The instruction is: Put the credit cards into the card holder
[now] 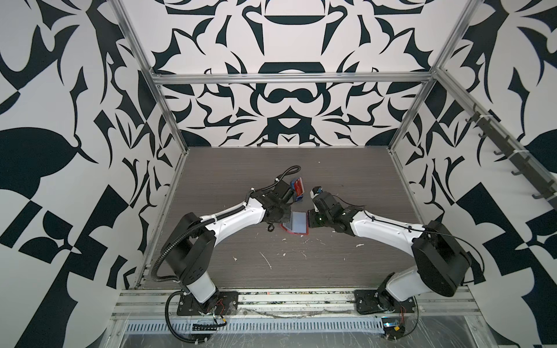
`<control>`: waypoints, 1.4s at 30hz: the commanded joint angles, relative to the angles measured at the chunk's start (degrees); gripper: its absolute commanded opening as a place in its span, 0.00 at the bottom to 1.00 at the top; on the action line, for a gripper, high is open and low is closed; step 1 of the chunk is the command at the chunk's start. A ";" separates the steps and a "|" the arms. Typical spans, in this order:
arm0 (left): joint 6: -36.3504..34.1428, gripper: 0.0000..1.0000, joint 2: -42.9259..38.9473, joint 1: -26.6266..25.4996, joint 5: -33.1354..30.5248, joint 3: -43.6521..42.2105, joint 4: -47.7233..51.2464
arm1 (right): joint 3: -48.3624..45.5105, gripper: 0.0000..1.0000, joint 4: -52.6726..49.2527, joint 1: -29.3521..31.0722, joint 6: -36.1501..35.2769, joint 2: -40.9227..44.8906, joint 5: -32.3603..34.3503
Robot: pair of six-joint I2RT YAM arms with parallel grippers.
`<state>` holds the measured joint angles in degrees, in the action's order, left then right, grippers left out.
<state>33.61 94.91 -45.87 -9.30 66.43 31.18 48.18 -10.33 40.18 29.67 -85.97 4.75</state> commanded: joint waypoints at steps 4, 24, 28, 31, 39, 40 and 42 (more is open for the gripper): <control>-0.21 0.00 1.45 -0.85 -1.33 2.99 2.69 | 1.18 0.40 -2.42 -0.18 -1.27 -1.17 -1.22; -0.69 0.00 3.25 -2.27 -3.28 5.41 4.63 | 1.90 0.07 0.11 -0.76 1.84 -5.91 2.28; -0.86 0.00 3.83 -2.69 -2.85 6.41 4.63 | 0.02 0.02 2.44 -1.90 2.91 -5.70 0.27; -0.87 0.00 4.53 -3.24 -2.20 7.08 4.40 | -1.14 0.01 3.69 -2.32 3.52 -5.35 -0.17; -0.65 0.08 6.47 -4.36 1.35 8.08 1.49 | -2.91 0.00 5.41 -3.25 4.32 -4.34 -1.14; -0.56 0.09 6.59 -4.40 2.03 7.97 0.91 | -3.07 0.00 5.48 -3.25 4.34 -4.22 -1.15; -0.30 0.17 6.89 -4.41 3.73 7.51 -0.55 | -3.40 0.00 5.86 -3.39 4.51 -4.03 -1.31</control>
<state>33.23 100.64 -50.02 -8.58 73.03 31.90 45.45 -5.91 37.06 33.17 -91.90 3.79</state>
